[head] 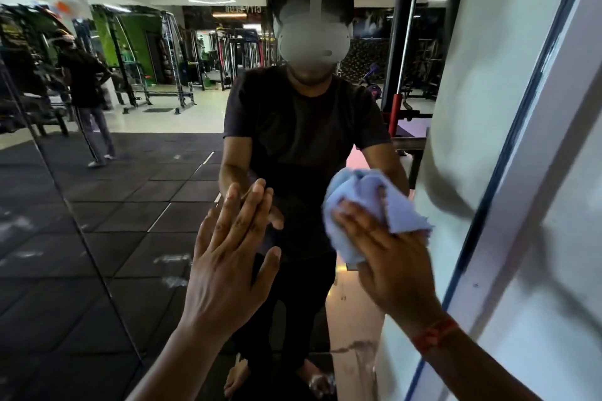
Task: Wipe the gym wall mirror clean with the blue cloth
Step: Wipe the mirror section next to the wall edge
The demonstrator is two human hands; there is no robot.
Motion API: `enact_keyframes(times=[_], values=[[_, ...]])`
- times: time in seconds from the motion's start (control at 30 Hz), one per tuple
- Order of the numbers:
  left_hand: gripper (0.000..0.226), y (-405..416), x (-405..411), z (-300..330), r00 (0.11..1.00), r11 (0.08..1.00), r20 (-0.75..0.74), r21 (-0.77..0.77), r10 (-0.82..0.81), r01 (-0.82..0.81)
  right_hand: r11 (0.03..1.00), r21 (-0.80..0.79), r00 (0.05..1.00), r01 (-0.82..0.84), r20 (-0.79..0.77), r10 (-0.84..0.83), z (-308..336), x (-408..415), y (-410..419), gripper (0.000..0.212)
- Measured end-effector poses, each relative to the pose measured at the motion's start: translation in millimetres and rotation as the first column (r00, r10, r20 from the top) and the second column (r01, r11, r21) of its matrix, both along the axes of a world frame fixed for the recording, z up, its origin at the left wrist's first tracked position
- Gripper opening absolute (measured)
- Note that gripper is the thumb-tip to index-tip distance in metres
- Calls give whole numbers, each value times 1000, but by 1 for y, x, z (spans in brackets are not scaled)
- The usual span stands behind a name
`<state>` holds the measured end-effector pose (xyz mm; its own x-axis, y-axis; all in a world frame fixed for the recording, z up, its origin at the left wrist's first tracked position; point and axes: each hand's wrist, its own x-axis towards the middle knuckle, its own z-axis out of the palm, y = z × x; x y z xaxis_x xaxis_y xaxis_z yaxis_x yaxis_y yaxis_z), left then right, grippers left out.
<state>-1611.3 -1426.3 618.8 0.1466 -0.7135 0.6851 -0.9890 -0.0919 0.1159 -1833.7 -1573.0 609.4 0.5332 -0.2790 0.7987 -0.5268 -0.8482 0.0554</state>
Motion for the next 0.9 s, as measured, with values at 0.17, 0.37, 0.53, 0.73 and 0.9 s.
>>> enact_keyframes(times=[0.17,0.37,0.53,0.73,0.9], values=[[81,7,9,-3,999,1000,32,19,-14,13,997,10,995,73,67,-74,-30,29,24,63],[84,12,14,-1,1000,1000,-2,18,0,0,984,-176,948,-9,-313,-47,-8,51,18,63],[89,30,44,8,995,997,-69,16,77,-76,955,-277,901,103,-382,-208,11,-3,11,83],[90,53,78,10,983,996,-161,4,87,-88,921,-385,923,56,-332,-194,35,94,26,72],[90,65,104,14,978,996,-194,-31,81,-89,880,-472,851,59,-437,-292,56,66,30,76]])
